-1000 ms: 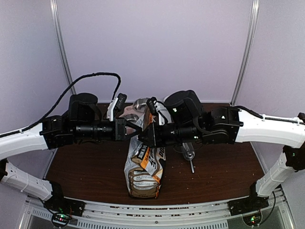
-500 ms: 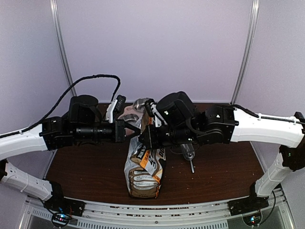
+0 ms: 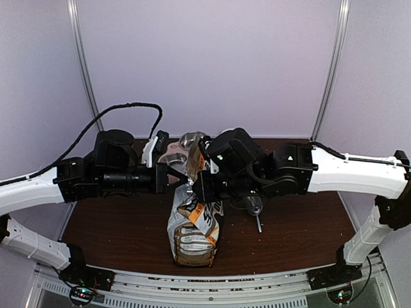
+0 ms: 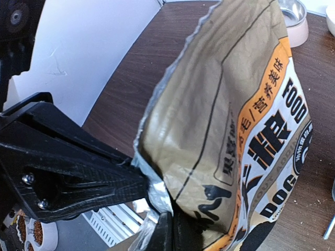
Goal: Serve the pet food
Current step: Open the seal of the pet food bag.
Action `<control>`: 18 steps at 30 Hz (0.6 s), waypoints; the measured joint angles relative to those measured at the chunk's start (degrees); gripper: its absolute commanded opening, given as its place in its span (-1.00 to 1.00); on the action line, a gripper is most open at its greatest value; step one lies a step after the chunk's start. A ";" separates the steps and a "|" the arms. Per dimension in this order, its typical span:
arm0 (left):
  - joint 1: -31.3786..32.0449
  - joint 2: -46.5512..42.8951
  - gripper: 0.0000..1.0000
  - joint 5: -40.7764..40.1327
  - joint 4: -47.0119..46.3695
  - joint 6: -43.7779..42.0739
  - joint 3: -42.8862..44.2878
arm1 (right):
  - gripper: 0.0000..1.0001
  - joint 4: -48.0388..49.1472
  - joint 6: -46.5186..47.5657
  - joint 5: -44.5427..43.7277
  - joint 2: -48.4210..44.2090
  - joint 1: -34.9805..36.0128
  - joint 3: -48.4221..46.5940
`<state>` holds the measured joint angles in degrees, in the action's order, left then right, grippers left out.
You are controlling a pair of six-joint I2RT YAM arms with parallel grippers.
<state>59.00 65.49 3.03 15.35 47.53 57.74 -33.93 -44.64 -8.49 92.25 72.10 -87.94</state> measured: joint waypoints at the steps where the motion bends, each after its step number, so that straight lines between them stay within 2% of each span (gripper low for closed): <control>1: 0.02 0.00 -1.00 -0.04 0.20 0.04 0.00 | -1.00 -0.35 -0.15 -0.46 0.00 -0.02 0.02; 18: 0.00 -0.37 -1.00 -1.64 2.36 0.48 0.00 | -1.00 -2.12 -0.79 -2.12 -0.17 -0.46 0.50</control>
<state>59.00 65.12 1.39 17.72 48.01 57.74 -36.05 -45.43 -10.61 92.07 71.64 -87.44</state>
